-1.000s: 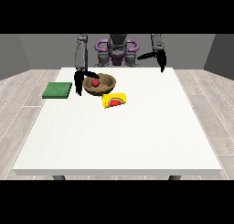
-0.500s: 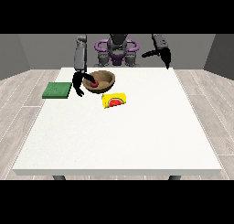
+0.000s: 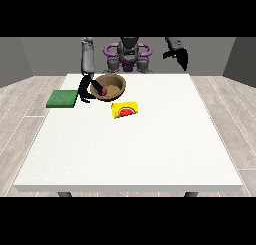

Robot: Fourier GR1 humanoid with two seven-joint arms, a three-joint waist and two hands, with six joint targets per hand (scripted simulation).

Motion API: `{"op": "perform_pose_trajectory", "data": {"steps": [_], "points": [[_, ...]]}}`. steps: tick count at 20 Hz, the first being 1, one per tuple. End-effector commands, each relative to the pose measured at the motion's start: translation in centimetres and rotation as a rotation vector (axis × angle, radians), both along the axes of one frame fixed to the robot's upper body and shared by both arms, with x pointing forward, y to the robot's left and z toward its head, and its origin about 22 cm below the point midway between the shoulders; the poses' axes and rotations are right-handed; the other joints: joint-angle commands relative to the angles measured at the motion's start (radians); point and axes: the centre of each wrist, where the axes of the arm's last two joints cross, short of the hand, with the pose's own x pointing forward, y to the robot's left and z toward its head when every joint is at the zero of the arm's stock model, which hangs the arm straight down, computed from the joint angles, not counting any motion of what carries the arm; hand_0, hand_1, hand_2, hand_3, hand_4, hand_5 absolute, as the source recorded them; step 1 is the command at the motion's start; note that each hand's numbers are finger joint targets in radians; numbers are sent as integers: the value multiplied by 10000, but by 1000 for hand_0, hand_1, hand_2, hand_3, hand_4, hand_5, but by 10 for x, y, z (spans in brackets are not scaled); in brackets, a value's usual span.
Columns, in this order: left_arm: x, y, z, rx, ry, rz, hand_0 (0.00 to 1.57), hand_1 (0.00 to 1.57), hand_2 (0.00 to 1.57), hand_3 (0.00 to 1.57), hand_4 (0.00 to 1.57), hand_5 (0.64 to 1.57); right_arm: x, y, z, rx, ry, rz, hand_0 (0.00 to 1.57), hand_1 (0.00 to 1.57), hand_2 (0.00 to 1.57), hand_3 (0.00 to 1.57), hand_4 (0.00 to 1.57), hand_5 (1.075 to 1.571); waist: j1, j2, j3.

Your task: Pick the cup and pour the ball into the bowl, then pick the bowl and place it on the pad

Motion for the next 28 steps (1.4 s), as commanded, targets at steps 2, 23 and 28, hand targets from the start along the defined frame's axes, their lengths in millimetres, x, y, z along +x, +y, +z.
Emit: {"op": "perform_pose_trajectory", "data": {"steps": [2, 23, 28], "points": [[-9, 43, -33, -152, 1269, 1105, 0, 0, 0, 0, 973, 1423, 19, 27, 14, -272, 2402, -207, 1571, 1571, 1571, 945, 844, 1563, -944, -1374, 222], [-11, 137, 15, -593, -197, 1466, 0, 0, 0, 0, 1289, 1510, 23, -132, 118, -114, 1064, -745, 1571, 1571, 1571, 0, 888, 1571, -1147, -31, 265], [-25, 214, 61, -675, -963, 2042, 0, 0, 0, 0, 1296, 1571, 14, -161, 132, 195, 405, -1297, 1571, 1571, 1571, 0, 864, 1570, -767, 384, 261]]}}
